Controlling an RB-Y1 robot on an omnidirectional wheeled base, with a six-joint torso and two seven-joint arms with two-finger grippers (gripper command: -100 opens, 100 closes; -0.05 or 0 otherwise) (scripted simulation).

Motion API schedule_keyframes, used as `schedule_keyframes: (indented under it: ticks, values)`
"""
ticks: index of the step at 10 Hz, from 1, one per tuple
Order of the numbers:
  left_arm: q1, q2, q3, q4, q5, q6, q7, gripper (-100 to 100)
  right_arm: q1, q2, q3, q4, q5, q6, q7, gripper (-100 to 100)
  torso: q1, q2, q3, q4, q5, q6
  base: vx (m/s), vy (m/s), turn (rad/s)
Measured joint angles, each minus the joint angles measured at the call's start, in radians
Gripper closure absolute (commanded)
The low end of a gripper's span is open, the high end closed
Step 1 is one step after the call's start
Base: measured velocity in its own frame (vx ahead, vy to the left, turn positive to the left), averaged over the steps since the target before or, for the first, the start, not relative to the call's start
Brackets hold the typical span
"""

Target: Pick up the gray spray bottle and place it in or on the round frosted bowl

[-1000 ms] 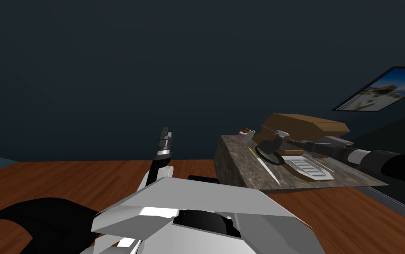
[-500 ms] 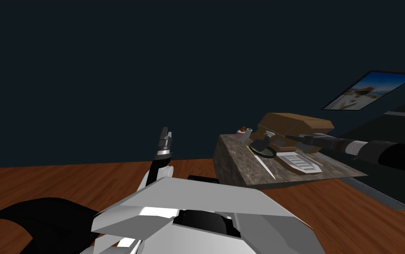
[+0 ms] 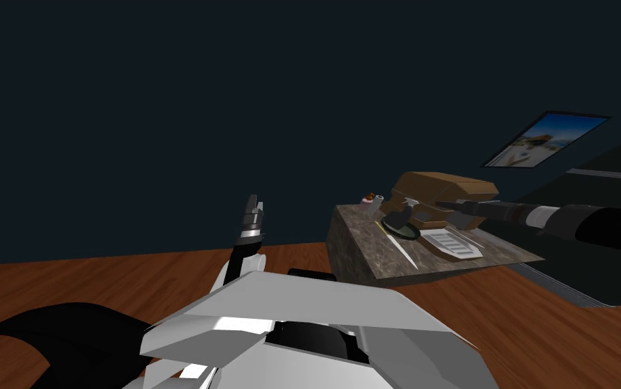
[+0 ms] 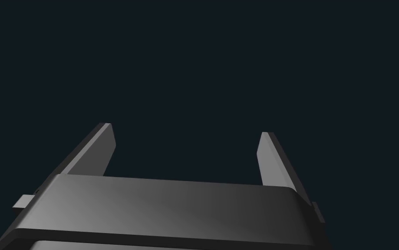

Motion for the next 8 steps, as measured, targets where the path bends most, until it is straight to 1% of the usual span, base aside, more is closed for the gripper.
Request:
schedule_keyframes:
  ticks: [1,2,3,8]
  values:
    - [0.0,0.0,0.0,0.0,0.0,0.0,0.0,0,0.034,-0.004,-0.034,-0.006,0.005,0.001,-0.005,-100,0.0,0.0,0.0,0.0,0.0,0.0,-0.017,0.01,-0.068]
    - [0.0,0.0,0.0,0.0,0.0,0.0,0.0,0,0.069,-0.012,-0.084,-0.011,0.013,0.002,-0.018,-100,0.0,0.0,0.0,0.0,0.0,0.0,-0.009,0.006,-0.016]
    - [0.0,0.0,0.0,0.0,0.0,0.0,0.0,0,0.072,-0.013,-0.089,-0.012,0.014,0.002,-0.021,0,0.0,0.0,0.0,0.0,0.0,0.0,0.0,0.0,0.0]
    - [0.0,0.0,0.0,0.0,0.0,0.0,0.0,0,0.072,-0.013,-0.089,-0.012,0.014,0.002,-0.021,0,-0.001,-0.001,-0.001,0.0,0.0,0.0,0.0,0.0,0.0]
